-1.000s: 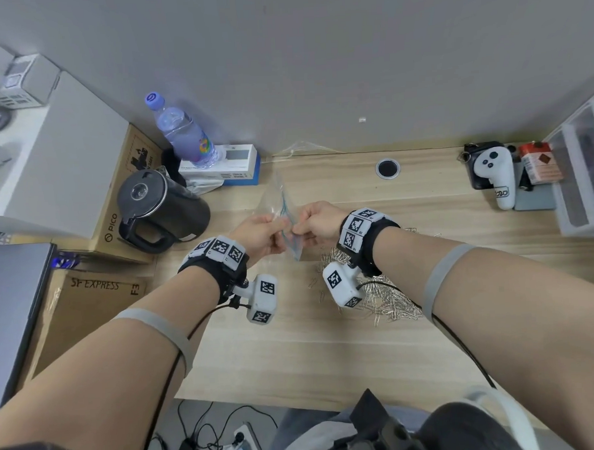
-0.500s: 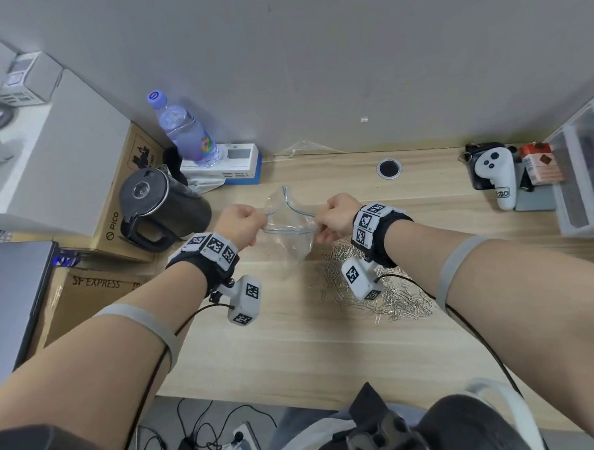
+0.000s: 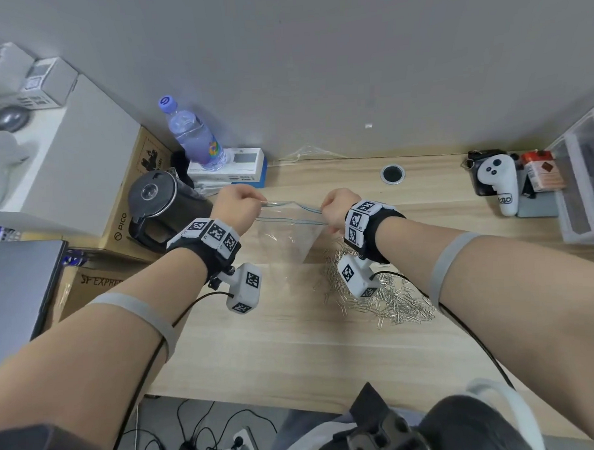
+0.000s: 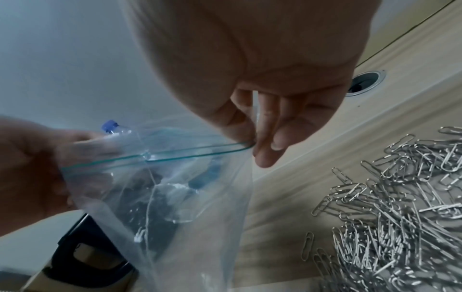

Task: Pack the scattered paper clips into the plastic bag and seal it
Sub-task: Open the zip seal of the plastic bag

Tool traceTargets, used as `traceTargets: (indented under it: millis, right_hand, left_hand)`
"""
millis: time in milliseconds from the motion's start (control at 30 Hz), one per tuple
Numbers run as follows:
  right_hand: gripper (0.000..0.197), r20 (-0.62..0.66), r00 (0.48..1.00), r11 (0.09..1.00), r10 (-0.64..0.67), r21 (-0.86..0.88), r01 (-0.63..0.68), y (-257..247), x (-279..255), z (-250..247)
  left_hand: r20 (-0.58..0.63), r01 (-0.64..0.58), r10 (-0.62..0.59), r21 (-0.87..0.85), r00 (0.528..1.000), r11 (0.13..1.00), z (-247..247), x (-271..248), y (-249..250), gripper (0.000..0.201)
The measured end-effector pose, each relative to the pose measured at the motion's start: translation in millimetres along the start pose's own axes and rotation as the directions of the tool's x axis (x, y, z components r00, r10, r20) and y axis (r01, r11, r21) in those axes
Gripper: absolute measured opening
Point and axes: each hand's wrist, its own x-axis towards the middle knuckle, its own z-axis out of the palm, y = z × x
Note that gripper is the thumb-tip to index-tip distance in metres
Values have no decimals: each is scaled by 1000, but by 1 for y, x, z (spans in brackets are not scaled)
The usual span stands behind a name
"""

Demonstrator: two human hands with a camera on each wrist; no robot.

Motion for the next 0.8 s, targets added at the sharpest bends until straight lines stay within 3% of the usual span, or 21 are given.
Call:
traceTargets:
  millis: [100, 200, 267, 333, 400, 500, 567, 633, 800]
  right_hand:
    - [22, 13, 1000, 998, -20, 52, 19, 4, -2, 1]
    - [8, 18, 996, 984, -89, 155, 85, 8, -1, 5]
    - [22, 36, 994, 977, -100, 194, 91, 8, 3, 8]
    - [34, 58, 993, 972, -103, 219, 89, 10, 5, 9]
    - [32, 69, 993, 964, -101, 254, 81, 11, 4, 9]
    - [25, 76, 992, 954, -103, 290, 77, 14, 1, 8]
    - [22, 95, 987, 947, -133, 305, 98, 15, -2, 7]
    - [20, 121, 978, 939, -169, 322, 122, 17, -5, 6]
    - [16, 137, 979, 936, -151, 339, 97, 28, -4, 7]
  left_hand:
    - [53, 20, -16, -62, 998, 998, 0, -1, 5, 15]
    - [102, -39, 44, -52, 994, 998, 2, 0, 7, 7]
    - [148, -75, 77, -22, 986, 997, 3, 1, 9, 4]
    - [184, -86, 87, -16, 979, 996, 3, 0, 10, 39]
    - [238, -101, 95, 14, 967, 995, 1, -2, 9, 82]
    - [399, -245, 137, 235, 907, 940, 2, -8, 2, 136]
    - [458, -340, 157, 351, 875, 872, 7, -14, -1, 146]
    - [469, -353, 156, 369, 869, 860, 13, -17, -3, 149]
    - [437, -427, 245, 389, 866, 816, 27, -15, -7, 142]
